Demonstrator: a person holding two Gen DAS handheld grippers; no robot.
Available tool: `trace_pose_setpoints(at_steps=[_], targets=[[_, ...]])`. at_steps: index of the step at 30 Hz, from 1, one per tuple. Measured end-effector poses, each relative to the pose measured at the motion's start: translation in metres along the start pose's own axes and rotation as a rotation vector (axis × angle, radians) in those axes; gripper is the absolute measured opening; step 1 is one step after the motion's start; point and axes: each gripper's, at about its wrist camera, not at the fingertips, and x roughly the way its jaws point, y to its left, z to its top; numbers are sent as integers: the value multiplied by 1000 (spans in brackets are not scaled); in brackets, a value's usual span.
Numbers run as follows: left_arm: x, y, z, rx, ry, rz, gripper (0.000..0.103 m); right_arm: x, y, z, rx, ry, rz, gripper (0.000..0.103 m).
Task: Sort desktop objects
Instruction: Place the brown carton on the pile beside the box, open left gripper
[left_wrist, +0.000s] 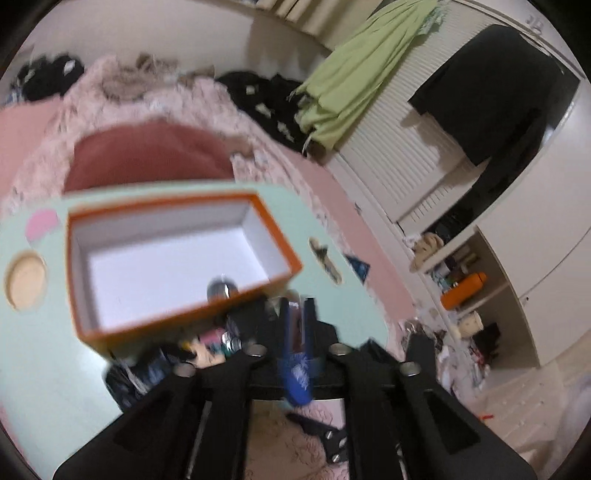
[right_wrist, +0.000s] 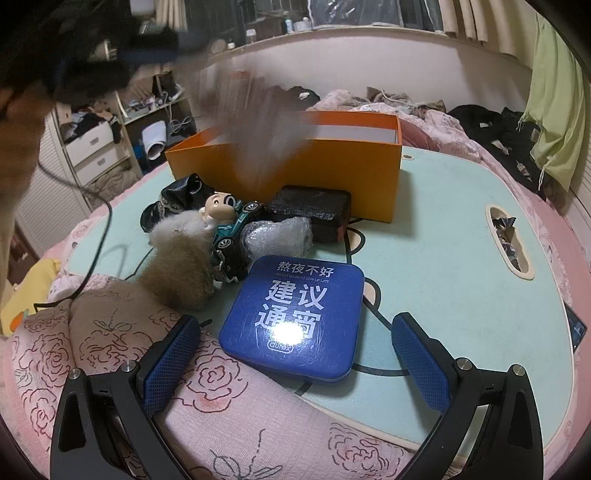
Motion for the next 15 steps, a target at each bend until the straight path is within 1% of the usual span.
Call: trace_pose_setpoints(at_steps=[1, 2, 5, 6, 7, 8, 9, 10, 11, 13, 14, 15], targets=[[4, 5, -6, -11, 10, 25, 35, 0, 0, 0, 0, 0, 0, 103], [6, 10, -12, -20, 5, 59, 45, 0, 0, 0, 1, -1, -1, 103], [-3, 28, -32, -55, -55, 150, 46, 0, 0, 0, 2, -1, -2, 103], [-8, 33, -39, -65, -65, 153, 47, 0, 0, 0, 2, -1, -2, 103], [-13, 35, -45, -71, -72, 153, 51, 0, 0, 0, 2, -1, -2, 103], [-19, 37, -52, -74, -82, 159, 59, 0, 0, 0, 2, -1, -2, 103], [-25, 38, -60, -68, -95, 172, 63, 0, 0, 0, 3, -1, -2, 103], [-30, 39, -68, -55, -105, 194, 71, 0, 1, 0, 3, -1, -3, 103], [-33, 38, -75, -37, -111, 224, 73, 0, 1, 0, 3, -1, -3, 103], [-35, 40, -92, 10, -97, 292, 74, 0, 0, 0, 4, -2, -3, 103], [-33, 41, -98, 24, -80, 309, 74, 0, 0, 0, 4, -2, -3, 103], [-27, 44, -106, 40, -46, 335, 74, 0, 1, 0, 4, -2, -4, 103]])
